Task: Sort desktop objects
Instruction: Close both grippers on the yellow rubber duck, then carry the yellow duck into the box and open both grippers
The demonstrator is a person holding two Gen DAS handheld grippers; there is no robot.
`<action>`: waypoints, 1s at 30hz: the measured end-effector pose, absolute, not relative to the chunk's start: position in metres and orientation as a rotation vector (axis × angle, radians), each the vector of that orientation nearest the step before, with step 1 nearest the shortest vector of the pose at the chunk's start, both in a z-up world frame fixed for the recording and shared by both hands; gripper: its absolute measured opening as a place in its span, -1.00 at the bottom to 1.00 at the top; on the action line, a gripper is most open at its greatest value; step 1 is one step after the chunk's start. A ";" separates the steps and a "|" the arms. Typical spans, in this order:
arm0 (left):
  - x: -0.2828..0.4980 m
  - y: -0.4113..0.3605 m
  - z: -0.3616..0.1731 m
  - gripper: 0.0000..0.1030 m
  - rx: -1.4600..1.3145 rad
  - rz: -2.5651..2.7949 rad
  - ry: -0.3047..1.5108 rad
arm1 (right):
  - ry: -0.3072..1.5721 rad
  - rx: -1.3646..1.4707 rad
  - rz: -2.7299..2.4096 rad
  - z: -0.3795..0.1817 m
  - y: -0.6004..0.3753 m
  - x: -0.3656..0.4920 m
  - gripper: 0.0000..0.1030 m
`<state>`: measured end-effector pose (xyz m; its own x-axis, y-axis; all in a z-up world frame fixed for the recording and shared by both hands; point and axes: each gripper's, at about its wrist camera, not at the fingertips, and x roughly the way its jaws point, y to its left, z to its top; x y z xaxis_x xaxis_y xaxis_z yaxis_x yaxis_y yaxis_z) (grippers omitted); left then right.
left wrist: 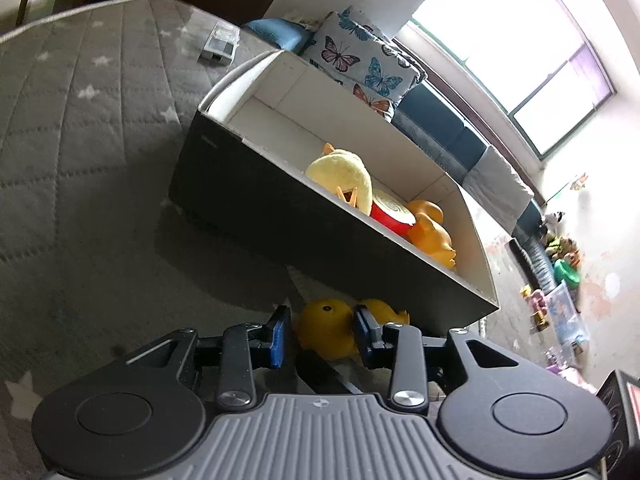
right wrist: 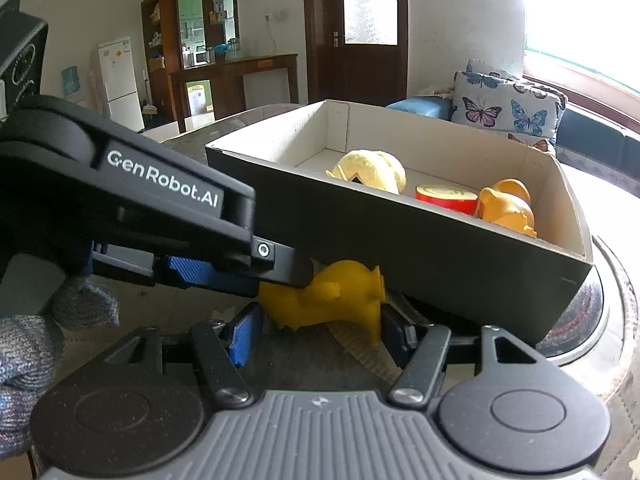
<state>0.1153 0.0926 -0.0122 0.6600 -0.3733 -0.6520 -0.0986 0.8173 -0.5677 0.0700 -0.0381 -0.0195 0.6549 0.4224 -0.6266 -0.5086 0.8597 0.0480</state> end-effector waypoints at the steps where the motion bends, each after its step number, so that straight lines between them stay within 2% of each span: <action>1: 0.115 0.094 -0.013 -0.27 -0.623 -0.167 0.851 | 0.675 -0.135 0.529 -0.020 -0.038 0.070 0.20; 11: 0.101 0.091 0.000 -0.33 -0.607 -0.170 0.825 | 0.647 -0.144 0.525 -0.009 -0.041 0.060 -0.06; 23: 0.085 0.084 0.039 -0.33 -0.589 -0.209 0.721 | 0.538 -0.146 0.512 0.025 -0.051 0.043 -0.07; 30: 0.104 0.078 0.067 -0.33 -0.573 -0.225 0.656 | 0.466 -0.149 0.504 0.049 -0.058 0.052 -0.07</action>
